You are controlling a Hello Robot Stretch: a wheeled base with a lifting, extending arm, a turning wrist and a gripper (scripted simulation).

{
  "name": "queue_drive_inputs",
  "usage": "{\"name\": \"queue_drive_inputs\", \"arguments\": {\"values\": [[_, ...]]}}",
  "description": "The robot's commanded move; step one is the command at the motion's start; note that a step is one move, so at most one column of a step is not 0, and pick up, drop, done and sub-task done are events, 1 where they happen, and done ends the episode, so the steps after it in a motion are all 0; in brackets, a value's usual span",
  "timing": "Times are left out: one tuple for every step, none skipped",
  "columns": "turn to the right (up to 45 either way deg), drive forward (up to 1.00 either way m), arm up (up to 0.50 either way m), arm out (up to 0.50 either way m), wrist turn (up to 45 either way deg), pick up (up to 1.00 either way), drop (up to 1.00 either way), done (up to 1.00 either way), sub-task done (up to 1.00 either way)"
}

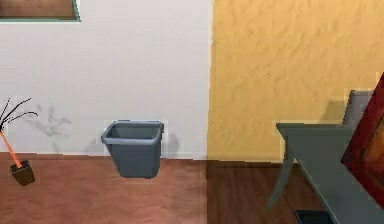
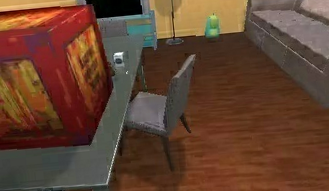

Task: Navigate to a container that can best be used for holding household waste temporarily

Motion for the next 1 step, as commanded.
{"name": "queue_drive_inputs", "arguments": {"values": [[0.0,0.65,0.0,0.0,0.0,0.0,0.0,0.0,0.0]]}}
